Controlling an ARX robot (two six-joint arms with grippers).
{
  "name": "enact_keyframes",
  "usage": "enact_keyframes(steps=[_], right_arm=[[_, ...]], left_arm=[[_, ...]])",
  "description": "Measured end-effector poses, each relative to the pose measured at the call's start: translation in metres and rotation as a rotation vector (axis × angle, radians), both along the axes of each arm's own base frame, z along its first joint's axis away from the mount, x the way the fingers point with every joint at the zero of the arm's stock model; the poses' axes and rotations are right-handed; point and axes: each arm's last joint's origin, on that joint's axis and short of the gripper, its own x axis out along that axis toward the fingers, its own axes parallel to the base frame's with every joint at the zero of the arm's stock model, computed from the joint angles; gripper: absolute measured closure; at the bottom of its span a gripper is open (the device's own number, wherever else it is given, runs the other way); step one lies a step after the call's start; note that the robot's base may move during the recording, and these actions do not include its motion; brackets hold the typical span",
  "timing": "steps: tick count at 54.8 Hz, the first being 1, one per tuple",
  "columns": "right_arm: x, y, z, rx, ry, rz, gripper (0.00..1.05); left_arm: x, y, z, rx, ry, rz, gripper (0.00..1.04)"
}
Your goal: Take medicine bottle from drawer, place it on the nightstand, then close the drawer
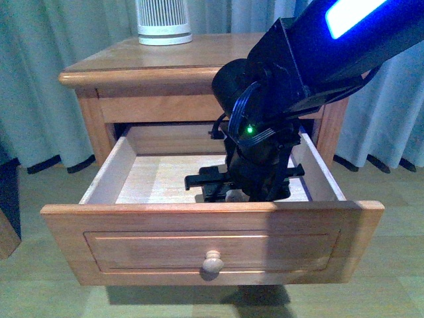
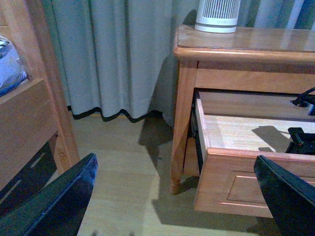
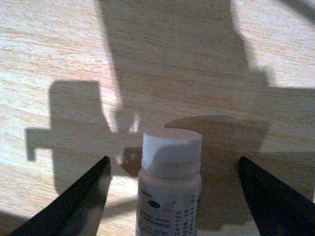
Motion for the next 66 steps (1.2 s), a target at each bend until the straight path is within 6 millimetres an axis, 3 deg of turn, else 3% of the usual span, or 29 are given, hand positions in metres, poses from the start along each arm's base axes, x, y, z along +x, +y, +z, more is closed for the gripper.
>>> enact_keyframes(steps=[6, 18, 22, 28, 37, 44, 50, 55, 60, 66], right_arm=[[-0.001, 0.001, -0.001, 0.008, -0.008, 0.006, 0.71], [-0.011, -0.001, 0.015, 0.032, -0.057, 0.036, 0.74], [-0.017, -0.001, 0.042, 0.066, -0.131, 0.065, 0.74], [-0.028, -0.003, 0.104, 0.139, -0.286, 0.117, 0.74], [-0.035, -0.006, 0.177, 0.189, -0.478, 0.151, 0.74], [-0.024, -0.006, 0.234, 0.16, -0.69, 0.151, 0.74], [0.002, -0.006, 0.26, 0.113, -0.806, 0.144, 0.74], [0.037, -0.004, 0.254, 0.028, -0.825, 0.144, 0.74], [0.067, 0.0, 0.22, -0.049, -0.773, 0.152, 0.74], [0.078, 0.001, 0.203, -0.077, -0.755, 0.148, 0.75]], left_arm=[[0.0, 0.0, 0.0, 0.0, 0.0, 0.0, 0.06], [0.0, 0.0, 0.0, 0.0, 0.0, 0.0, 0.06], [0.0, 0.0, 0.0, 0.0, 0.0, 0.0, 0.06], [0.0, 0.0, 0.0, 0.0, 0.0, 0.0, 0.06], [0.0, 0.0, 0.0, 0.0, 0.0, 0.0, 0.06], [0.0, 0.0, 0.0, 0.0, 0.0, 0.0, 0.06], [0.0, 0.0, 0.0, 0.0, 0.001, 0.0, 0.06], [0.0, 0.0, 0.0, 0.0, 0.0, 0.0, 0.06], [0.0, 0.0, 0.0, 0.0, 0.0, 0.0, 0.06], [0.0, 0.0, 0.0, 0.0, 0.001, 0.0, 0.06]])
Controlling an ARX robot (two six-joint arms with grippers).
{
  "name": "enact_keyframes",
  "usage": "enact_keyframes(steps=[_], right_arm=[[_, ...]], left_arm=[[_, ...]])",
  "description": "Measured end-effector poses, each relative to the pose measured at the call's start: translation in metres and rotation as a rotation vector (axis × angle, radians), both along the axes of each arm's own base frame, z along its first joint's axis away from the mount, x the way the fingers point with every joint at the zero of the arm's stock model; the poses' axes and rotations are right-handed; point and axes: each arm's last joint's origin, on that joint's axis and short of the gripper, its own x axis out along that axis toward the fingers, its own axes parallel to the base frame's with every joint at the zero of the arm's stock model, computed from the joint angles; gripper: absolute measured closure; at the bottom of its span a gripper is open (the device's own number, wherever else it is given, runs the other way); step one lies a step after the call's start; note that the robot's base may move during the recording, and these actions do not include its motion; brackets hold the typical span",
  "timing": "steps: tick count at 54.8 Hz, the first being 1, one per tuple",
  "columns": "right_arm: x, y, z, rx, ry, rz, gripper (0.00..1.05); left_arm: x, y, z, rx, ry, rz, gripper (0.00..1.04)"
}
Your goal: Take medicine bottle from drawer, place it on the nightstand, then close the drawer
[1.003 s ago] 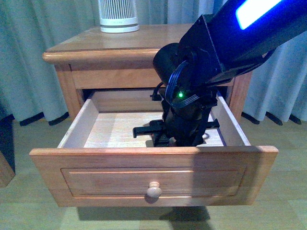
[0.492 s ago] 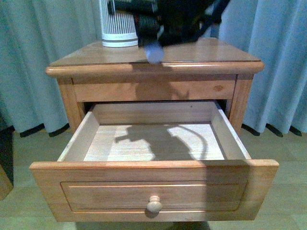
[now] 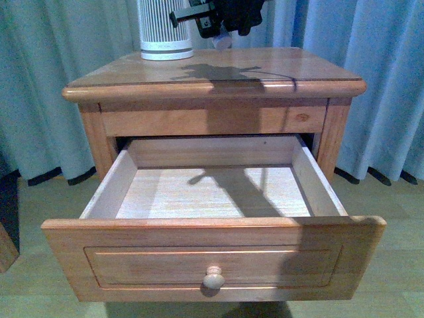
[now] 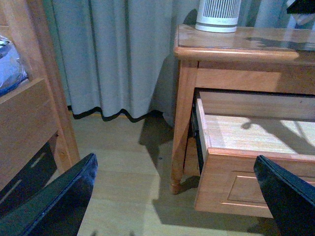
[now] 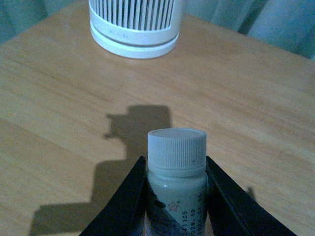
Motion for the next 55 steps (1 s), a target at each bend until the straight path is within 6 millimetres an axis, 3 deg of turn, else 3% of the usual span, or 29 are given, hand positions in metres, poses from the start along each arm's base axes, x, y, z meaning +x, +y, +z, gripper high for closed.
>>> enact_keyframes(steps=[6, 14, 17, 21, 28, 33, 39, 43, 48, 55], right_arm=[[0.007, 0.001, -0.003, -0.006, -0.039, -0.023, 0.72], [0.008, -0.002, 0.006, 0.007, -0.093, -0.051, 0.49], [0.009, -0.003, 0.011, 0.025, -0.131, -0.047, 0.34], [0.009, -0.005, 0.013, 0.042, -0.164, -0.038, 0.25], [-0.012, -0.015, 0.03, 0.111, -0.215, 0.001, 0.06], [-0.047, -0.029, 0.057, 0.191, -0.258, 0.041, 0.07], [-0.11, -0.053, 0.088, 0.289, -0.28, 0.1, 0.07], [-0.152, -0.069, 0.095, 0.336, -0.26, 0.134, 0.07], [-0.199, -0.088, 0.08, 0.366, -0.197, 0.148, 0.07], [-0.244, -0.105, 0.018, 0.362, -0.033, 0.12, 0.07]], left_arm=[[0.0, 0.0, 0.0, 0.0, 0.0, 0.0, 0.06], [0.0, 0.0, 0.0, 0.0, 0.0, 0.0, 0.06], [0.0, 0.0, 0.0, 0.0, -0.001, 0.0, 0.06], [0.0, 0.0, 0.0, 0.0, 0.0, 0.0, 0.06], [0.0, 0.0, 0.0, 0.0, 0.0, 0.0, 0.06], [0.0, 0.0, 0.0, 0.0, -0.001, 0.0, 0.06], [0.0, 0.0, 0.0, 0.0, -0.001, 0.0, 0.06], [0.0, 0.0, 0.0, 0.0, -0.001, 0.0, 0.06], [0.0, 0.0, 0.0, 0.0, -0.001, 0.0, 0.06], [0.0, 0.0, 0.0, 0.0, -0.001, 0.0, 0.06]])
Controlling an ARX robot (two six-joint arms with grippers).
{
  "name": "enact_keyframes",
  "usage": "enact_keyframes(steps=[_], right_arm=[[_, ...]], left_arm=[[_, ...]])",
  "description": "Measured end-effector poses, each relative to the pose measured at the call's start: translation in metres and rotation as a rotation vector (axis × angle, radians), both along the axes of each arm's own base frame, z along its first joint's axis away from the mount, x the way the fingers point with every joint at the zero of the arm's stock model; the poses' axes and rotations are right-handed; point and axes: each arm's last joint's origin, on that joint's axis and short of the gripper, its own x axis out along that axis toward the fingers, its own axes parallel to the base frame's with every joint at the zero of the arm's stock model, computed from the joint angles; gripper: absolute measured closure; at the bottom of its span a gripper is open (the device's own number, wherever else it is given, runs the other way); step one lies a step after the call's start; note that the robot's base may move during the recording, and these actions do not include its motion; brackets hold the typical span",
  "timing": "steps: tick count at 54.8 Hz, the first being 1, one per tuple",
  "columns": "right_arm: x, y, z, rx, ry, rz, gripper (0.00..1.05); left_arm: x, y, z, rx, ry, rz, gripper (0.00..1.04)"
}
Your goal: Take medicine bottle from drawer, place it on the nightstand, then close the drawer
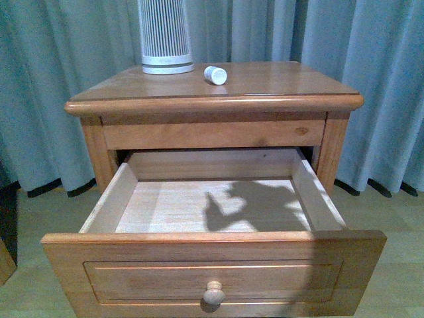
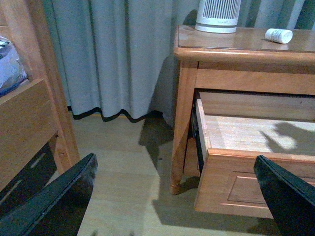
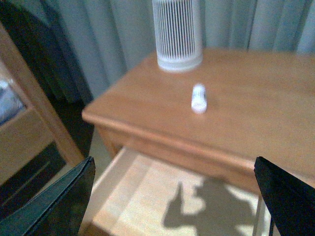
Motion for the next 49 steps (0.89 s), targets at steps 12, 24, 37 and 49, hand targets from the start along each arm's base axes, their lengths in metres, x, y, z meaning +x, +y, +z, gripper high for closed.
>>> enact_keyframes(steps=[12, 24, 37, 49], right_arm=[[-0.052, -0.017, -0.127, -0.035, 0.343, -0.065, 0.29], [-0.06, -0.013, -0.199, -0.103, 0.474, -0.097, 0.7], [-0.008, 0.001, -0.225, -0.182, 0.338, -0.081, 1.01], [0.049, 0.01, -0.236, -0.27, 0.233, -0.067, 1.01]], left_arm=[[0.0, 0.0, 0.0, 0.0, 0.0, 0.0, 0.06], [0.0, 0.0, 0.0, 0.0, 0.0, 0.0, 0.06], [0.0, 0.0, 0.0, 0.0, 0.0, 0.0, 0.06], [0.0, 0.0, 0.0, 0.0, 0.001, 0.0, 0.06]])
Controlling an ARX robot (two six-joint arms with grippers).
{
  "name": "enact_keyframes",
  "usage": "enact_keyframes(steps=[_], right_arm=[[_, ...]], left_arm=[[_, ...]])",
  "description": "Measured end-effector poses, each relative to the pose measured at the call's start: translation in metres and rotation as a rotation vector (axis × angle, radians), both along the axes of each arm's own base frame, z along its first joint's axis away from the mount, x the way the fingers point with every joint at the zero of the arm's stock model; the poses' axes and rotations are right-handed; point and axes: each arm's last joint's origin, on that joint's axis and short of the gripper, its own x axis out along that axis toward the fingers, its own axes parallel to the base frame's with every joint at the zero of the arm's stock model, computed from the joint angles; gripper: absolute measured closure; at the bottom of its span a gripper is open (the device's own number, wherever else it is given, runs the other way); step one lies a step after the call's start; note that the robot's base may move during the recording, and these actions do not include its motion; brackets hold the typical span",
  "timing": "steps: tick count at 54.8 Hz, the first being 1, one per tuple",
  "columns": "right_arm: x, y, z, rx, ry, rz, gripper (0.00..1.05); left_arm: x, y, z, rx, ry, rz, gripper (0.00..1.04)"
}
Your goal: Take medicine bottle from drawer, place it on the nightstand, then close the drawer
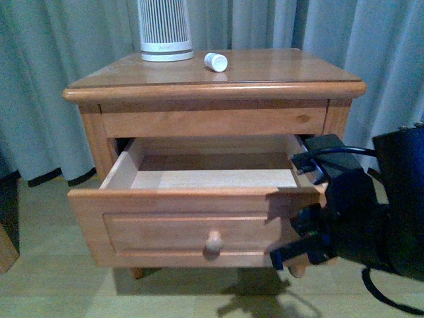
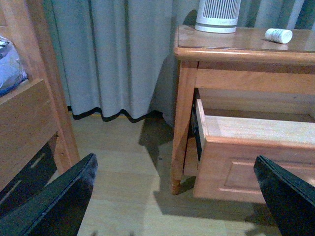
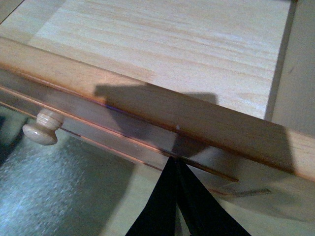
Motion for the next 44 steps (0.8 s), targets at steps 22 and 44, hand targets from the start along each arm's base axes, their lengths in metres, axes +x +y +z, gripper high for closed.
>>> enact_keyframes(steps=[22, 44], right_arm=[[0.093, -0.01, -0.026, -0.165, -0.024, -0.003, 1.01], [0.143, -0.016, -0.021, -0.267, -0.102, 0.056, 1.01]], left_arm=[[0.0, 0.0, 0.0, 0.0, -0.001, 0.0, 0.06], [0.0, 0.0, 0.0, 0.0, -0.001, 0.0, 0.06]])
